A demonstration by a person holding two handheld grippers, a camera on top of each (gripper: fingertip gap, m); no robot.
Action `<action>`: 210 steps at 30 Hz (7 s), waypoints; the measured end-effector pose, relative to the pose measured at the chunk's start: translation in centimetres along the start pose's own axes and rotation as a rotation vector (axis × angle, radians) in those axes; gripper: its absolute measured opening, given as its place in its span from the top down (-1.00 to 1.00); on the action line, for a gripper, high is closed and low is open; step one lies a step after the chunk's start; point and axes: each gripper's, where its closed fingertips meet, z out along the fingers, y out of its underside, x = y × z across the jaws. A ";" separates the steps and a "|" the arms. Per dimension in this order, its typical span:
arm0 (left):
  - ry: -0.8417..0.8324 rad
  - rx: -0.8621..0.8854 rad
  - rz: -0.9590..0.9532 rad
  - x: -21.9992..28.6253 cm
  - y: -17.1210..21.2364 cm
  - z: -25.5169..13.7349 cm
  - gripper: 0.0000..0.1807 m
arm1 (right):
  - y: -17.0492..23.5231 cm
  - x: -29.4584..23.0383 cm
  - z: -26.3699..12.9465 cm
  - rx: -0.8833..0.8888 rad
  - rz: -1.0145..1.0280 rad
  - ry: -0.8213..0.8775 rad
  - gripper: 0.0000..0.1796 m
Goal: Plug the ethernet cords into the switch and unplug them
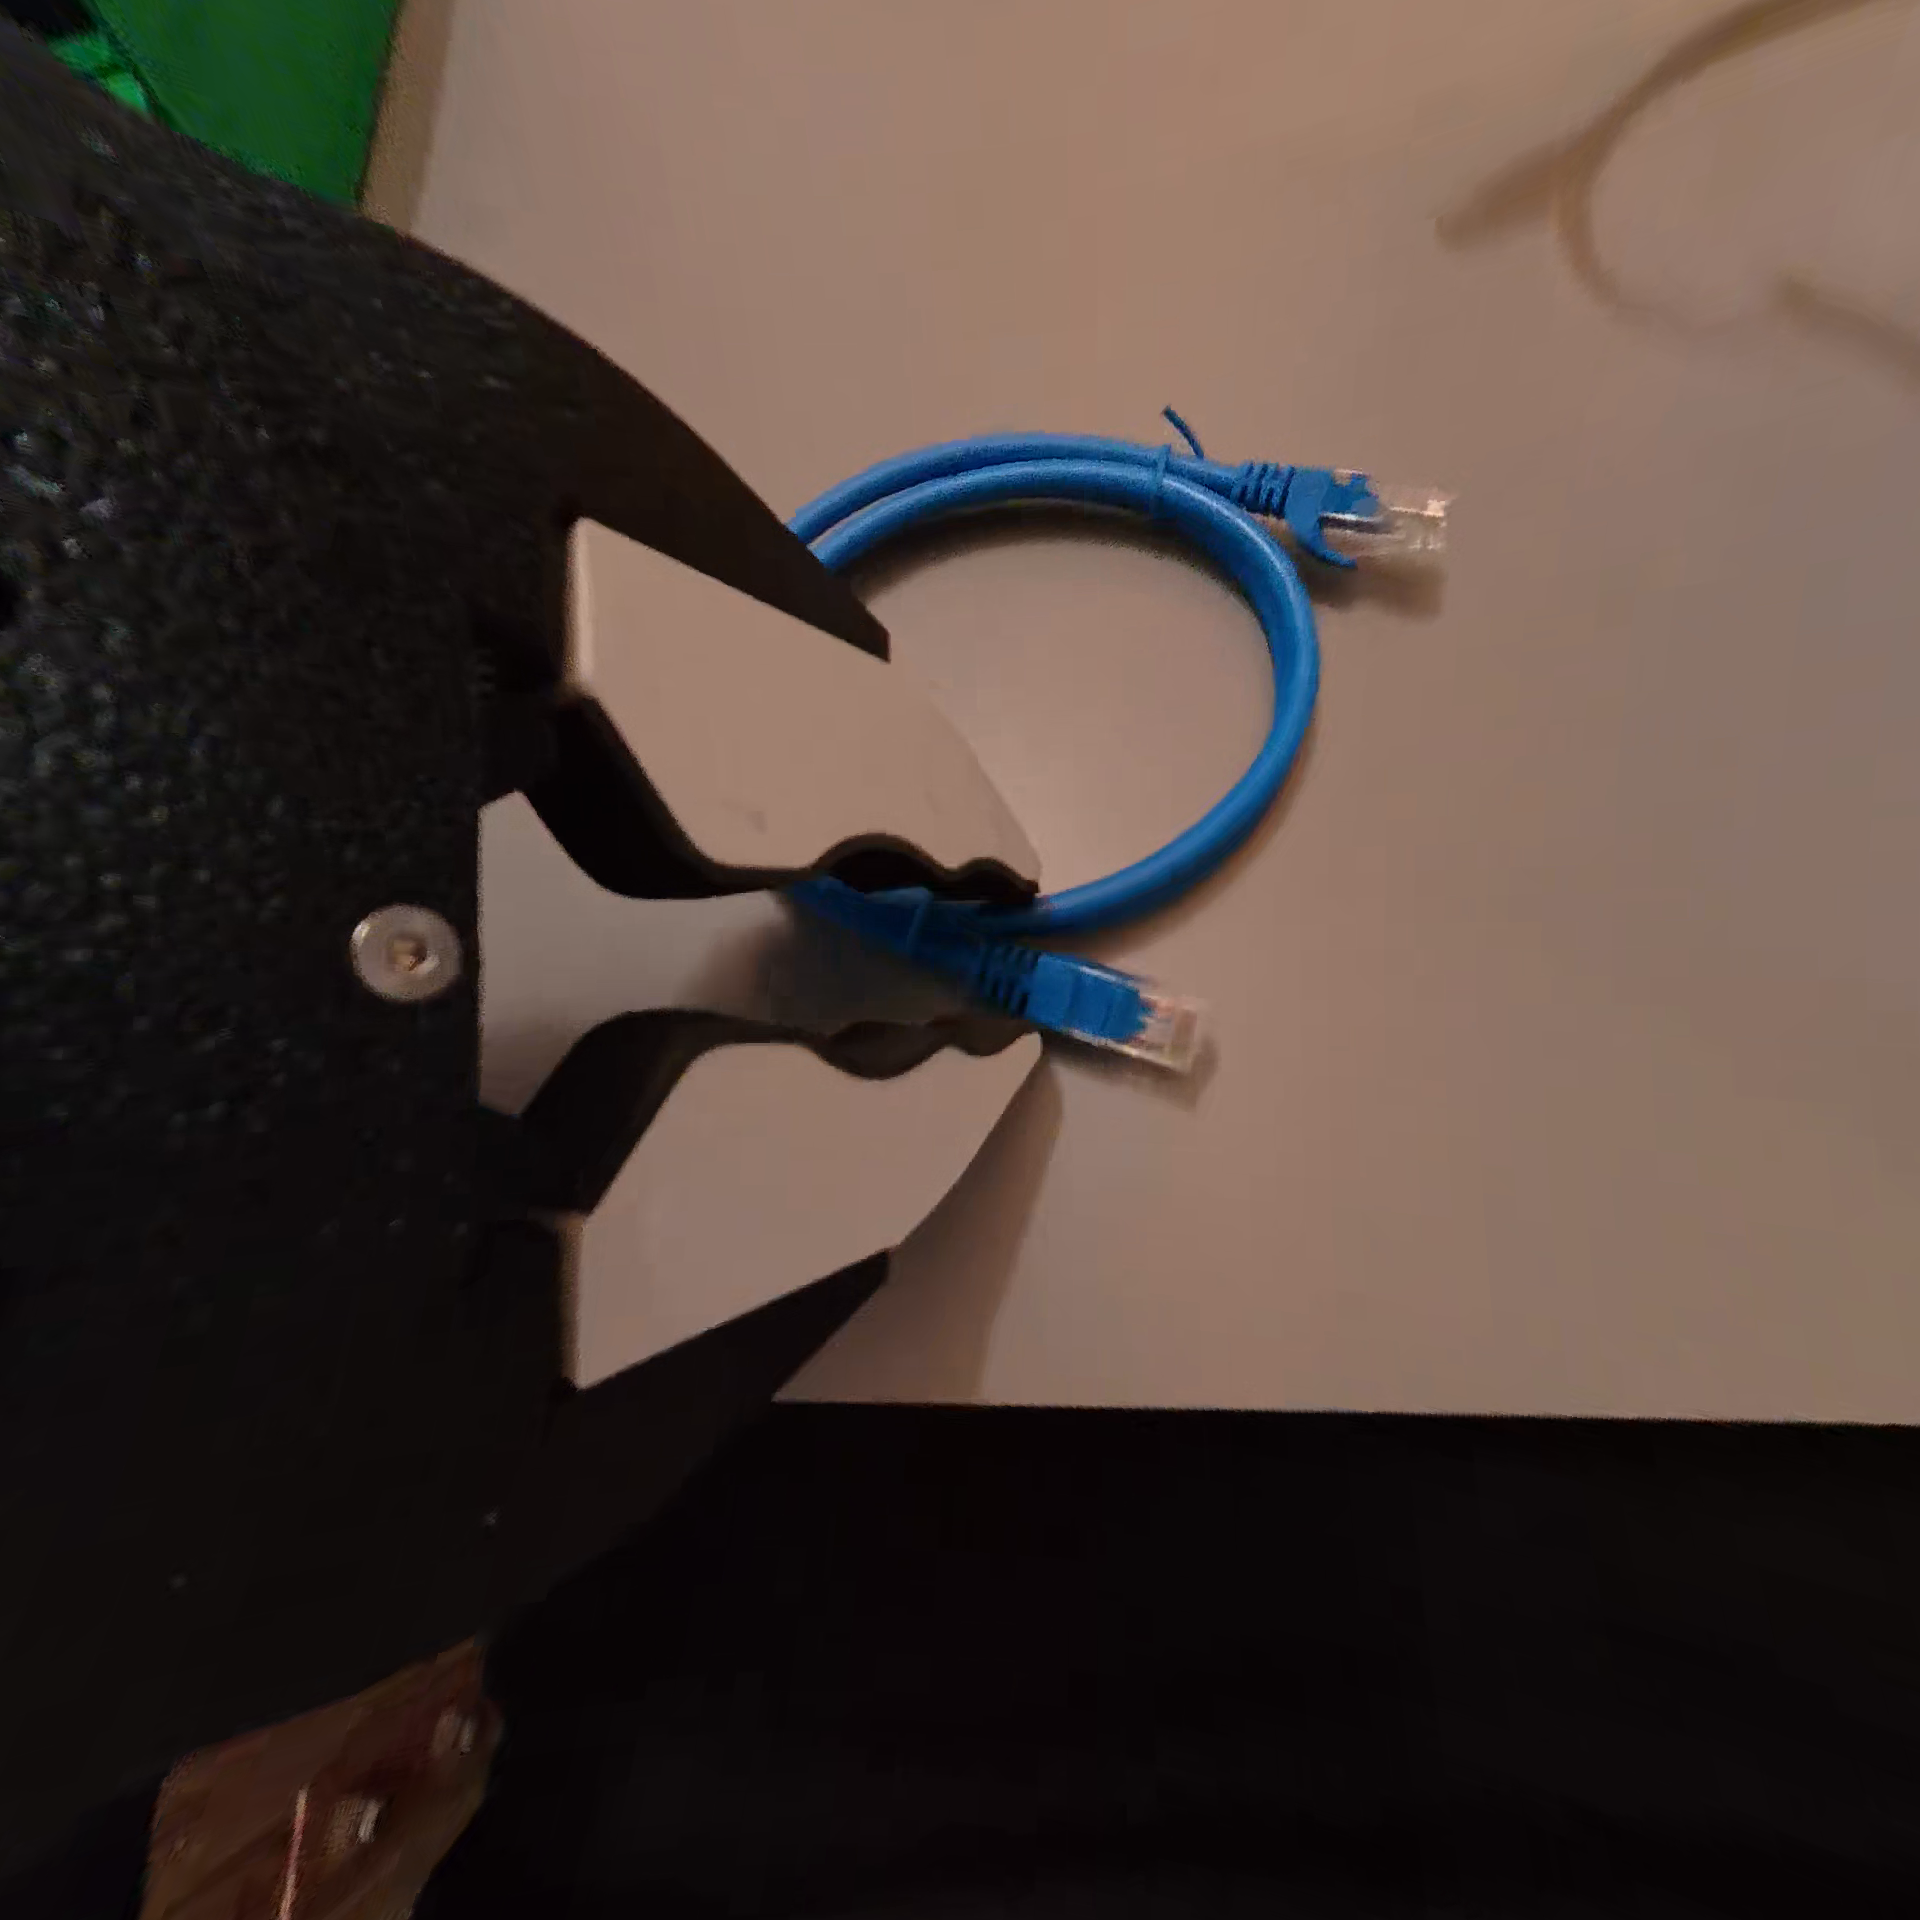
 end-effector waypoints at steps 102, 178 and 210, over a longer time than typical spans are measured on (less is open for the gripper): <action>0.096 -0.026 -0.049 -12.3 -11.9 -9.7 0.89 | 7.4 -4.3 3.0 -0.432 -0.045 -0.195 0.17; -0.022 0.870 -0.672 -14.8 -5.5 -6.1 0.52 | 14.5 36.8 -16.3 -0.335 0.288 0.914 0.17; -0.019 0.774 -0.498 -9.4 -7.6 -8.5 0.51 | 20.1 30.8 -23.2 -1.221 0.592 1.019 0.47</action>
